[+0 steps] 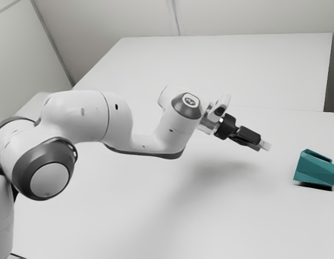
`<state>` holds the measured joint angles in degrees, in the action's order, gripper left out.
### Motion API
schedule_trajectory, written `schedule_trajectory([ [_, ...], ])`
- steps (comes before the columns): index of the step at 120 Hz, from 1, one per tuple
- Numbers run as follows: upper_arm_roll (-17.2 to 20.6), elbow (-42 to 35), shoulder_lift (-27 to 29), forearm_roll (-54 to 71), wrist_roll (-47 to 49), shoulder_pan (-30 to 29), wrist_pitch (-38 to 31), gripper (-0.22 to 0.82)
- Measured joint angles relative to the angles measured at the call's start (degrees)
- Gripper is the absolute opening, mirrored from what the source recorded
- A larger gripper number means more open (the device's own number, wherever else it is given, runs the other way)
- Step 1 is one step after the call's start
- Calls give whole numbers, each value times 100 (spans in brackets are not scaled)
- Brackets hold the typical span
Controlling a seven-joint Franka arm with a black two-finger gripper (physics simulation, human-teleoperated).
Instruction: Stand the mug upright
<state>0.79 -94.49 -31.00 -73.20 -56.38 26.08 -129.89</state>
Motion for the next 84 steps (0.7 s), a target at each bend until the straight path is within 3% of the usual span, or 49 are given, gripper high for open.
schedule_trajectory([
  [43, -8, 665, -555, 32, 525, 200, -135, 58],
  [84, -5, 714, -706, 33, 859, 416, -161, 58],
])
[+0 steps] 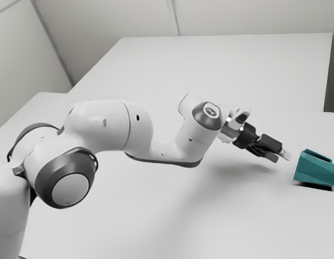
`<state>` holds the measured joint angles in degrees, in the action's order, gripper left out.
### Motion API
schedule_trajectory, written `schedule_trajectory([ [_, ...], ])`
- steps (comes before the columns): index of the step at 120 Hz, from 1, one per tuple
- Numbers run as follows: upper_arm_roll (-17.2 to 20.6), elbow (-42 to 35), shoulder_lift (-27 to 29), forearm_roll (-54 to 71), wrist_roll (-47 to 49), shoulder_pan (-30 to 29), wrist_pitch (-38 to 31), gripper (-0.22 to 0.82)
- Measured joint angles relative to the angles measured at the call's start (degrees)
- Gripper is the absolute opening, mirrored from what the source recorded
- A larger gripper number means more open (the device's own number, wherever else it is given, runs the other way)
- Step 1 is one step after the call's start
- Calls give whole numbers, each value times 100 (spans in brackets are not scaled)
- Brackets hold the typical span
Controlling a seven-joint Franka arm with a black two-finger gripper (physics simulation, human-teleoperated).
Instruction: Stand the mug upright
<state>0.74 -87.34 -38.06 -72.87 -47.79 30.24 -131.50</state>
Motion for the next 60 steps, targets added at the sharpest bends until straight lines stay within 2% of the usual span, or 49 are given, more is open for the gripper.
schedule_trajectory([
  [60, -1, 527, -433, 0, 266, 319, -32, 58],
])
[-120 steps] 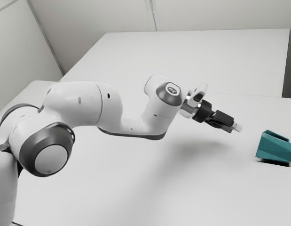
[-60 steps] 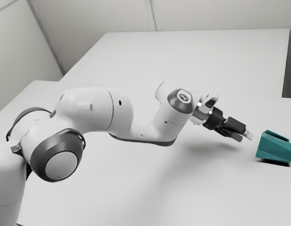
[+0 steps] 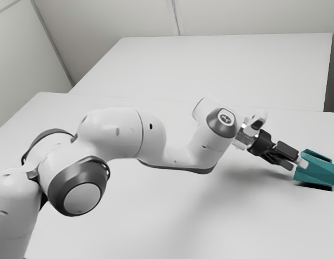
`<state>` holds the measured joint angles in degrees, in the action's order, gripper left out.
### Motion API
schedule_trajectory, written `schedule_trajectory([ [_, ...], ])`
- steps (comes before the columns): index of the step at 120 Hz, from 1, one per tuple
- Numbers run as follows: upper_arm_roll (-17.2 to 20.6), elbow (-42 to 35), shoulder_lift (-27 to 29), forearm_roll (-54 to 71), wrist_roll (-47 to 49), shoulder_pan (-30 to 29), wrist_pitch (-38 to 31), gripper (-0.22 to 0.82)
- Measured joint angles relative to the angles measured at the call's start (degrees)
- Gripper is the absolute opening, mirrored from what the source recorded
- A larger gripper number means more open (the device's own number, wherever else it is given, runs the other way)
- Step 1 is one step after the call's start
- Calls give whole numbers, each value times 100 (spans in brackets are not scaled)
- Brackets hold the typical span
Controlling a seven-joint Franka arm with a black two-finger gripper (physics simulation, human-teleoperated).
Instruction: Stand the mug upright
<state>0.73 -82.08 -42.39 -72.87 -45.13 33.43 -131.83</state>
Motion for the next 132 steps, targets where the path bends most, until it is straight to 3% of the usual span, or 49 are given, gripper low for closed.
schedule_trajectory([
  [72, -18, 414, -282, 7, 133, 219, -63, 58],
  [101, -28, 444, -309, 16, 154, 225, -69, 44],
  [132, -33, 509, -377, 18, 169, 255, -70, 36],
])
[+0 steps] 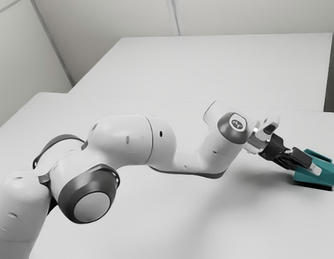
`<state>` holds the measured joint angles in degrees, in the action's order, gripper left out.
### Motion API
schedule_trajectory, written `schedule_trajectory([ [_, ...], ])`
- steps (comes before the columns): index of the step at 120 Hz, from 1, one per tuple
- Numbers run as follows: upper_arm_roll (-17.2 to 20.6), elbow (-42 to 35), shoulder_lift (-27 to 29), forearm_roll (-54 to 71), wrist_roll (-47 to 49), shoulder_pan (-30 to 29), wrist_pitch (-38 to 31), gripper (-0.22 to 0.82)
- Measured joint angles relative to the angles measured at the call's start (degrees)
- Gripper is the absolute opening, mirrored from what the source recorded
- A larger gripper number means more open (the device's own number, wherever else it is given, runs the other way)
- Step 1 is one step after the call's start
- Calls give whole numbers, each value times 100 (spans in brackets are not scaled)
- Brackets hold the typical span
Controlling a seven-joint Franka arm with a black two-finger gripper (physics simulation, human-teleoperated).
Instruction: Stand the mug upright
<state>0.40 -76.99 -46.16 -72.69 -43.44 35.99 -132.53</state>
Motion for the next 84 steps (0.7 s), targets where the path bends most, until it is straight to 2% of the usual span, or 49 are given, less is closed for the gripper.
schedule_trajectory([
  [34, -24, 15, -3, 4, 7, 36, -72, 15],
  [60, -38, 22, -1, 7, 10, 47, -89, -6],
  [84, -35, 81, 35, 140, 22, 64, -99, -14],
])
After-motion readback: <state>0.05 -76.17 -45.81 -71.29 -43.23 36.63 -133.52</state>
